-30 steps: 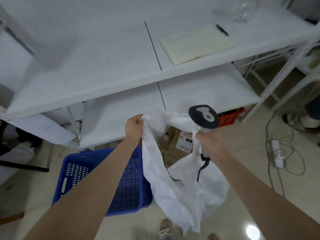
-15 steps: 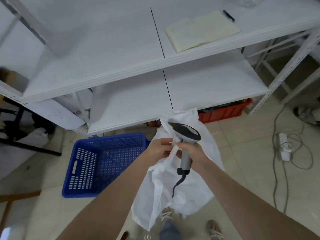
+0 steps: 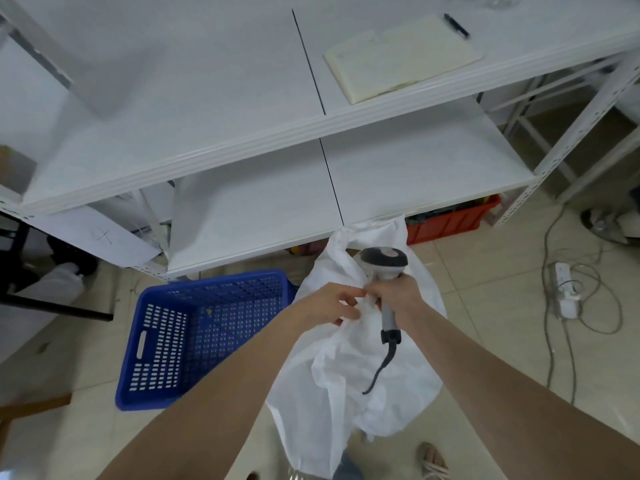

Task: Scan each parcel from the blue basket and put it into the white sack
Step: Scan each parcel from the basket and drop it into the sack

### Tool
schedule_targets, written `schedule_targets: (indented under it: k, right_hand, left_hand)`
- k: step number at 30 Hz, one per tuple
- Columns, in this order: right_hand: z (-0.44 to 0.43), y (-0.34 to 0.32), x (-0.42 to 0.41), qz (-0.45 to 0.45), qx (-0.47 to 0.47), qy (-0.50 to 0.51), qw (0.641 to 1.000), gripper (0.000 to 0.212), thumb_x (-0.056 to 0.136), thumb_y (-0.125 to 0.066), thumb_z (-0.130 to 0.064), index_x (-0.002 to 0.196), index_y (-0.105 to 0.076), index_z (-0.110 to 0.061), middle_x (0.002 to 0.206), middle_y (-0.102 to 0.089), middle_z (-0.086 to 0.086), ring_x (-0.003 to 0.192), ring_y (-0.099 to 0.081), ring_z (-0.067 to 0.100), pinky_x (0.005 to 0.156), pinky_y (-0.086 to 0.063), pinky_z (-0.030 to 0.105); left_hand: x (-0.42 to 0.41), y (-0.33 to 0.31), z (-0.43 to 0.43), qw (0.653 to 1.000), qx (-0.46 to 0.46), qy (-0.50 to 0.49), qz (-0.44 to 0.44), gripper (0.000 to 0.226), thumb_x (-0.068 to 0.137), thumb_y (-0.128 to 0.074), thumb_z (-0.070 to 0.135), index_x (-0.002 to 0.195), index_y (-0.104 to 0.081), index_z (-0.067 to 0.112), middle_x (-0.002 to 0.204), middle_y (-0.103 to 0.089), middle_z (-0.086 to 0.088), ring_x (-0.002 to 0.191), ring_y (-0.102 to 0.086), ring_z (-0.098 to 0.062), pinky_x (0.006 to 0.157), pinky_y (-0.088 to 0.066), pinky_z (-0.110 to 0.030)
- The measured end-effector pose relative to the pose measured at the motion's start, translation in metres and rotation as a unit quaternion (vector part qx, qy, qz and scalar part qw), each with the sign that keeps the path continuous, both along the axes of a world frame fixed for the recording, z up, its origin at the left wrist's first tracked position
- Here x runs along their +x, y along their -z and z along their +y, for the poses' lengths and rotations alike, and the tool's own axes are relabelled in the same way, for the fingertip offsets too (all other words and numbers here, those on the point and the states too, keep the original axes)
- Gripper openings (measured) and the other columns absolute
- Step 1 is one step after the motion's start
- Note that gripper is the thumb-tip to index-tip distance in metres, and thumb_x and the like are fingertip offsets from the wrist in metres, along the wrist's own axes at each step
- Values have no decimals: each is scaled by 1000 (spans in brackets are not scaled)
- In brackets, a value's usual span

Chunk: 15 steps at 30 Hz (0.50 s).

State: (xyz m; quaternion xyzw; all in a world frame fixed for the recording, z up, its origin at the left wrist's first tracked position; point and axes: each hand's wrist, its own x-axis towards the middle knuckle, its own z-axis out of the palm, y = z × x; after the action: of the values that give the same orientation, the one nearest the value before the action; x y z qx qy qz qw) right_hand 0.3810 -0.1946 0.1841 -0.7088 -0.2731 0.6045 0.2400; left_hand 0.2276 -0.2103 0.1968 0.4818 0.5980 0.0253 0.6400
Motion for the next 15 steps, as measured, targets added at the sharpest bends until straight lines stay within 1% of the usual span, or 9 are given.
schedule_targets:
  k: [2,4,6,7,8,10,11,13,15]
  right_hand:
    - [-2,6,-5,-24,-28,6,999,11,74,-70,3,74,-60,-1,60,-57,11,54,-53,24,64,-52,36]
    - [-4,12,-4,-15,-36,25,999,11,73,-65,9,75,-59,1,60,-55,12,49,-49,22,53,-46,31]
    - [-8,18,-1,-4,-37,22,999,13,71,-62,12,72,-58,-1,62,-56,14,52,-48,22,54,-45,30]
    - [-10,20,1,2,-33,19,999,14,70,-62,13,73,-59,-1,64,-56,15,54,-49,23,58,-45,31]
    - [-11,22,1,6,-29,22,999,15,70,-62,13,75,-60,-1,65,-56,15,55,-49,23,59,-45,32]
    - [-10,25,2,17,-22,27,999,16,70,-61,14,73,-60,-2,64,-55,14,54,-47,22,55,-44,31]
    - [-11,25,2,20,-20,24,999,17,70,-60,14,71,-60,-3,62,-55,13,53,-46,21,53,-42,28]
    - [-12,24,2,25,-13,22,999,19,71,-59,15,68,-58,-4,57,-52,11,51,-45,20,50,-40,26]
    - [-13,26,3,28,-10,25,999,20,72,-58,15,67,-57,-4,55,-52,10,50,-44,19,49,-40,24]
  left_hand:
    - [-11,-1,12,998,-52,-24,-14,32,89,-63,11,119,-65,21,99,-66,2,91,-65,-15,71,-53,-20]
    - [-26,8,35,988,-3,-157,5,12,88,-66,16,99,-70,14,90,-67,-4,80,-65,-16,67,-55,-23]
    - [-39,27,67,949,68,-302,54,11,89,-64,20,91,-64,10,81,-59,-6,67,-56,-14,62,-50,-25]
    - [-41,36,83,941,84,-316,82,19,90,-63,26,95,-61,7,83,-57,-7,69,-54,-15,63,-47,-27]
    - [-38,44,95,942,82,-310,100,32,91,-61,33,105,-59,5,92,-58,-11,76,-55,-18,68,-46,-28]
    - [-26,60,114,949,36,-299,99,56,93,-54,43,133,-45,5,121,-54,-16,94,-56,-25,80,-48,-31]
    - [-18,65,119,948,7,-307,82,58,95,-53,42,139,-39,7,128,-51,-14,100,-57,-26,81,-52,-31]
    - [-5,74,122,941,-11,-331,64,51,95,-56,30,137,-41,4,127,-54,-14,105,-59,-27,71,-53,-28]
    - [1,76,124,936,-7,-340,87,43,93,-59,15,131,-47,0,113,-57,-14,97,-58,-27,74,-49,-29]
